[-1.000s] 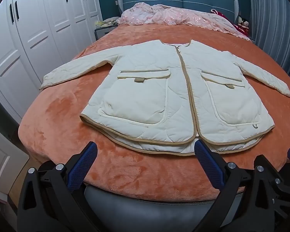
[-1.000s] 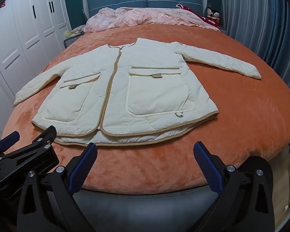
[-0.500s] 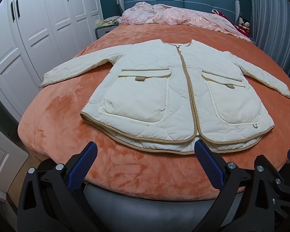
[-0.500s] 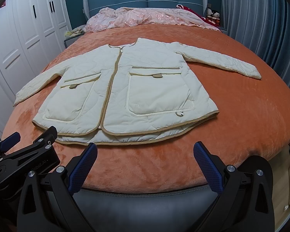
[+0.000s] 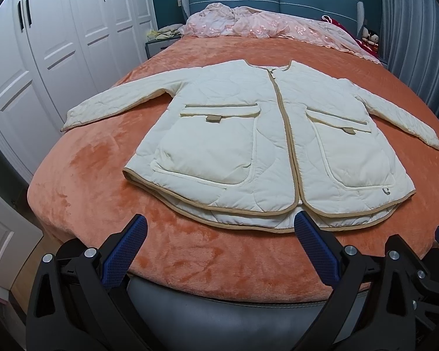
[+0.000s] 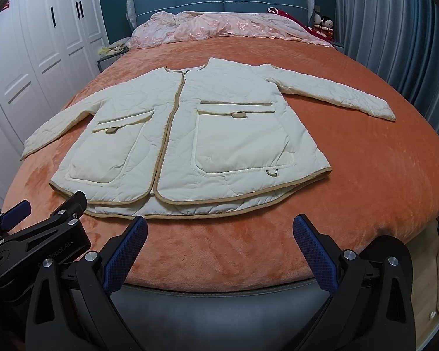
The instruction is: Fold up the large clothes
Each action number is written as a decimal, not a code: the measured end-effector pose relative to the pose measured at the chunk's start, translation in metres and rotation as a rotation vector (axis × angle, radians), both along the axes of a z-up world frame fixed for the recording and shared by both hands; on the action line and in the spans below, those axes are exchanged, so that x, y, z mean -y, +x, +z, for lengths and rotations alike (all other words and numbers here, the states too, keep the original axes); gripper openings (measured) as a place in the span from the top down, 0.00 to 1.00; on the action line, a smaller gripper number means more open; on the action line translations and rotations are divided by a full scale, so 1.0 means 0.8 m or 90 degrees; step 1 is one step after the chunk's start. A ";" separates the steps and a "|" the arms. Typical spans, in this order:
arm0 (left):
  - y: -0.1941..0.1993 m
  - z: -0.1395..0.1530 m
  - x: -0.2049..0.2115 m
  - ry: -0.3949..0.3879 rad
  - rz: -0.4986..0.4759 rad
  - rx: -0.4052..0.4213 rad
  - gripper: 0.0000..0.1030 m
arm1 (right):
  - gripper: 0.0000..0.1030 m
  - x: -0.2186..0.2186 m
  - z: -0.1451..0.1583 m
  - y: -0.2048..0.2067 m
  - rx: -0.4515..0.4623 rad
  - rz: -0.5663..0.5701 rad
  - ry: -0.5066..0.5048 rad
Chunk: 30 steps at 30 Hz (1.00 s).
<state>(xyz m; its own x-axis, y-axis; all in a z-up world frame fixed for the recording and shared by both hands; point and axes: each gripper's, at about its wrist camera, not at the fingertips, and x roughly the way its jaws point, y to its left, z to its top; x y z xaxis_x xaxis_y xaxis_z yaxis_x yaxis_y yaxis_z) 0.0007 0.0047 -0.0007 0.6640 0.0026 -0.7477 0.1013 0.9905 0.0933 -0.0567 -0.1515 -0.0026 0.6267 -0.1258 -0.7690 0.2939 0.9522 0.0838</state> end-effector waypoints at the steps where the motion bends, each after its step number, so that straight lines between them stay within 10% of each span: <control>1: 0.000 0.001 0.000 0.000 0.000 0.001 0.05 | 0.05 0.000 0.000 0.000 0.000 0.000 0.000; 30: -0.004 0.001 -0.001 -0.001 0.000 -0.008 0.05 | 0.05 -0.003 -0.002 -0.001 -0.003 0.006 -0.003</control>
